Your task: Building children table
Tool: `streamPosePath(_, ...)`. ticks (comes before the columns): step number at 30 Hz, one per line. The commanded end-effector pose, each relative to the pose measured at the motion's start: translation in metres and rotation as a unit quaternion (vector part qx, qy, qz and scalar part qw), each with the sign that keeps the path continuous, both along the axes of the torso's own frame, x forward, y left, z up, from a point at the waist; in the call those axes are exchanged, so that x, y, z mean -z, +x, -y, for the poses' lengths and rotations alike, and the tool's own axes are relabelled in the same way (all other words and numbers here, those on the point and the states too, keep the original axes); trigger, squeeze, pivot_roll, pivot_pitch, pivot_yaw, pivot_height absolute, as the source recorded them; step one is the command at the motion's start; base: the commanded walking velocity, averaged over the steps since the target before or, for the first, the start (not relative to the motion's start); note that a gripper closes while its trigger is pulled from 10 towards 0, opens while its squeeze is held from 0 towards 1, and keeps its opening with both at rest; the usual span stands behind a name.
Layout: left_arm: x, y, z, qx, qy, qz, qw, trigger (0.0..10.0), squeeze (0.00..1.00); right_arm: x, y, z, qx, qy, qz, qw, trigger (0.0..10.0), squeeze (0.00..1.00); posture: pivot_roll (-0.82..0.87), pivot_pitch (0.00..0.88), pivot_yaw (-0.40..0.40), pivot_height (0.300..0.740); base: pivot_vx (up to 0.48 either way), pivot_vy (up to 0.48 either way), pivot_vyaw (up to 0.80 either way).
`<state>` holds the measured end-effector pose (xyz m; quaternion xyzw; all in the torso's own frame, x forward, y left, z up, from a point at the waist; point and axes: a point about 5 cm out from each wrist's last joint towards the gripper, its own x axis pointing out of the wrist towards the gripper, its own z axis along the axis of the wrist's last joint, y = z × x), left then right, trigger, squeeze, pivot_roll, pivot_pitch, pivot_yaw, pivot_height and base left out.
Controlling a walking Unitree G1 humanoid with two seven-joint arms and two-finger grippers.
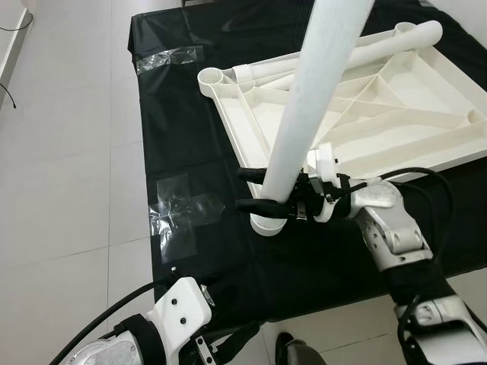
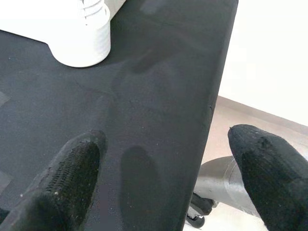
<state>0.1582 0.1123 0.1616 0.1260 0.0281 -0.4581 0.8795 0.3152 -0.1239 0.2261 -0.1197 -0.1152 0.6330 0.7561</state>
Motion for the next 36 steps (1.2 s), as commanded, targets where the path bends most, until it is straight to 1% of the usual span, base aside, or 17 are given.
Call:
streamPosePath(1, 0.005, -0.002, 0.001, 0.001, 0.004, -0.01, 1.0, 10.0, 0.0, 0.038, -0.002, 0.001, 0.026, -0.029, -0.077, 0.996, 10.0, 0.0, 0.12, 0.361, 0.006, 0.74, 0.0, 0.0, 0.0)
streamPosePath(7, 0.006, -0.001, 0.001, 0.001, 0.004, -0.01, 1.0, 10.0, 0.0, 0.042, -0.008, -0.001, 0.067, -0.034, -0.078, 0.994, 10.0, 0.0, 0.11, 0.36, 0.005, 0.74, 0.0, 0.0, 0.0)
streamPosePath(10, 0.007, -0.001, 0.001, 0.001, 0.004, -0.01, 1.0, 10.0, 0.0, 0.045, -0.011, -0.001, 0.111, -0.04, -0.09, 0.989, 10.0, 0.0, 0.1, 0.355, 0.002, 0.74, 0.0, 0.0, 0.0)
streamPosePath(11, 0.007, -0.001, 0.001, -0.001, 0.004, -0.01, 1.0, 10.0, 0.0, 0.053, -0.014, -0.002, 0.198, -0.046, -0.104, 0.974, 10.0, 0.0, 0.08, 0.348, -0.006, 0.74, 0.0, 0.0, 0.0)
streamPosePath(14, 0.007, -0.001, 0.001, -0.001, 0.004, -0.01, 1.0, 10.0, 0.0, 0.053, -0.014, -0.002, 0.198, -0.046, -0.104, 0.974, 10.0, 0.0, 0.08, 0.348, -0.006, 0.74, 0.0, 0.0, 0.0)
streamPosePath(15, 0.008, 0.0, 0.0, -0.007, 0.002, -0.01, 1.0, 10.0, 0.0, 0.064, -0.022, -0.001, 0.342, -0.036, -0.12, 0.931, 10.0, 0.0, 0.07, 0.343, -0.01, 0.74, 0.0, 0.0, 0.0)
streamPosePath(17, 0.008, 0.0, 0.0, -0.007, 0.002, -0.01, 1.0, 10.0, 0.0, 0.064, -0.022, -0.001, 0.342, -0.036, -0.12, 0.931, 10.0, 0.0, 0.07, 0.343, -0.01, 0.74, 0.0, 0.0, 0.0)
streamPosePath(18, 0.007, 0.003, -0.002, -0.023, -0.007, -0.012, 1.0, 10.0, 0.0, 0.077, -0.05, -0.009, 0.439, -0.009, -0.153, 0.885, 10.0, 0.0, 0.06, 0.342, 0.008, 0.74, 0.0, 0.0, 0.0)
streamPosePath(20, 0.007, 0.003, -0.002, -0.023, -0.007, -0.012, 1.0, 10.0, 0.0, 0.077, -0.05, -0.009, 0.439, -0.009, -0.153, 0.885, 10.0, 0.0, 0.06, 0.342, 0.008, 0.74, 0.0, 0.0, 0.0)
streamPosePath(21, 0.006, 0.01, -0.005, -0.044, -0.025, -0.017, 0.999, 10.0, 0.0, 0.077, -0.065, -0.013, 0.506, 0.019, -0.154, 0.848, 10.0, 0.0, 0.05, 0.328, 0.03, 0.74, 0.0, 0.0, 0.0)
streamPosePath(22, 0.005, 0.017, -0.009, -0.058, -0.036, -0.015, 0.998, 10.0, 0.0, 0.076, -0.072, -0.017, 0.531, 0.037, -0.154, 0.832, 10.0, 0.0, 0.04, 0.315, 0.034, 0.74, 0.0, 0.0, 0.0)
streamPosePath(23, 0.002, 0.024, -0.011, -0.067, -0.042, -0.009, 0.997, 10.0, 0.0, 0.077, -0.071, -0.02, 0.533, 0.046, -0.153, 0.831, 10.0, 0.0, 0.04, 0.301, 0.03, 0.74, 0.0, 0.0, 0.0)
streamPosePath(26, 0.0, 0.029, -0.013, -0.071, -0.044, -0.003, 0.997, 10.0, 0.0, 0.077, -0.068, -0.021, 0.534, 0.046, -0.15, 0.831, 10.0, 0.0, 0.05, 0.299, 0.028, 0.74, 0.0, 0.0, 0.0)
streamPosePath(29, -0.012, 0.045, -0.025, -0.097, -0.049, 0.023, 0.994, 10.0, 0.0, 0.077, -0.064, -0.021, 0.546, 0.056, -0.153, 0.822, 10.0, 0.0, 0.05, 0.279, 0.029, 0.74, 0.0, 0.0, 0.0)
streamPosePath(30, -0.012, 0.045, -0.025, -0.097, -0.049, 0.023, 0.994, 10.0, 0.0, 0.077, -0.064, -0.021, 0.546, 0.056, -0.153, 0.822, 10.0, 0.0, 0.05, 0.279, 0.029, 0.74, 0.0, 0.0, 0.0)
streamPosePath(34, -0.029, 0.057, -0.036, -0.109, -0.05, 0.055, 0.991, 10.0, 0.0, 0.074, -0.065, -0.023, 0.561, 0.063, -0.155, 0.811, 10.0, 0.0, 0.06, 0.263, 0.035, 0.74, 0.0, 0.0, 0.0)
streamPosePath(36, -0.049, 0.067, -0.04, -0.102, -0.064, 0.078, 0.99, 10.0, 0.0, 0.071, -0.068, -0.027, 0.576, 0.067, -0.158, 0.799, 10.0, 0.0, 0.06, 0.252, 0.042, 0.74, 0.0, 0.0, 0.0)
